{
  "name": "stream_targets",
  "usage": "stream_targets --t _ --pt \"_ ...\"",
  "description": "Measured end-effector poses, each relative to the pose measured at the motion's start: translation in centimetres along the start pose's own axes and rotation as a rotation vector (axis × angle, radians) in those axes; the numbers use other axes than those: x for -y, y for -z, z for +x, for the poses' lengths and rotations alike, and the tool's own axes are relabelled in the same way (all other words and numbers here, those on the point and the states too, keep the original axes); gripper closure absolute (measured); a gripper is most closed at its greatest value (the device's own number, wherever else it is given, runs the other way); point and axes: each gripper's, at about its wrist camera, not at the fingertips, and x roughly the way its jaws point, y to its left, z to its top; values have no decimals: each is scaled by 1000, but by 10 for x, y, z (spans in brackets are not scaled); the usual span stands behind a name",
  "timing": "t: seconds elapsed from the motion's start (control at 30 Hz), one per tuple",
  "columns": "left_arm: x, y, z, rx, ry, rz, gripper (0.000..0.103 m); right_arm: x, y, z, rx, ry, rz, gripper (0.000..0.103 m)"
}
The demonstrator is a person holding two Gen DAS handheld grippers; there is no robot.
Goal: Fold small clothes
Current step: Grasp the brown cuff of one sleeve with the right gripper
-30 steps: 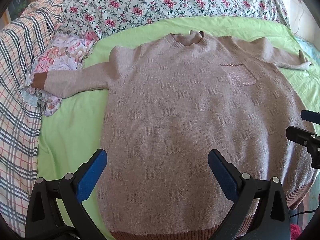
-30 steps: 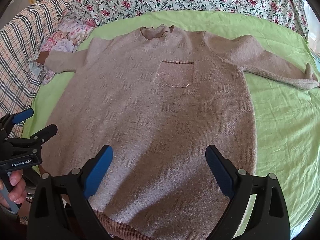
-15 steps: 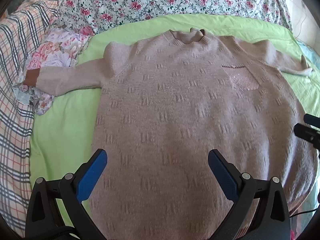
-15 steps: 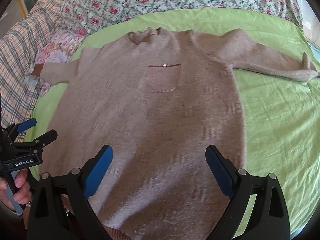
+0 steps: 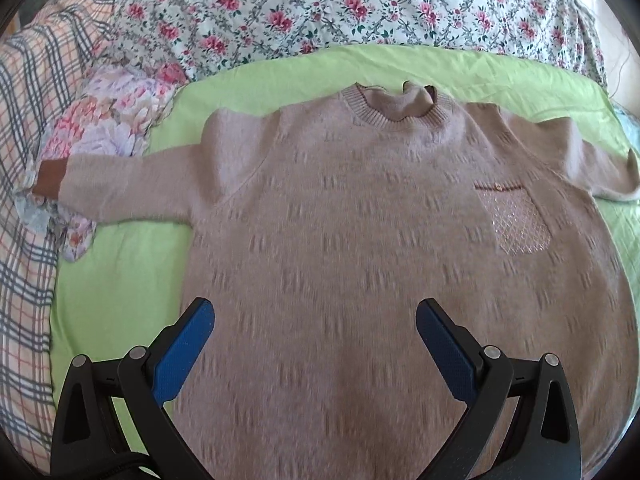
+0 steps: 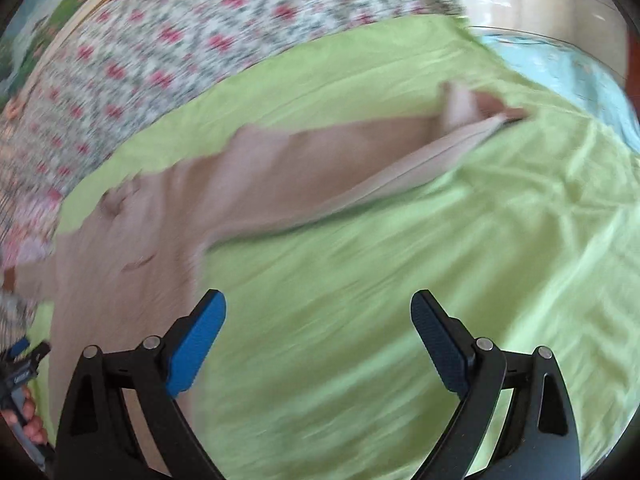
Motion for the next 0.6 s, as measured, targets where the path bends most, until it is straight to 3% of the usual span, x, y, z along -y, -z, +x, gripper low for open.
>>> stream_targets --t 0.07,0.2,0.3,0.4,0.47,0.53,0.6 --pt "3 -6 6 -1 -3 7 2 31 -23 3 37 17 61 12" --pt "12 -17 23 -23 3 21 2 86 -70 23 87 27 191 31" --pt "17 -24 34 -45 -1 25 2 121 -100 49 91 49 302 44" --pt "18 -28 40 -49 -2 25 2 142 -117 68 91 58 361 52" --pt "17 -30 43 -51 -1 24 2 147 -128 82 80 75 366 61" --pt "16 -30 46 -58 6 22 2 144 -131 82 84 68 361 96" --pt "15 -29 47 -59 12 23 2 129 -128 67 120 38 332 95"
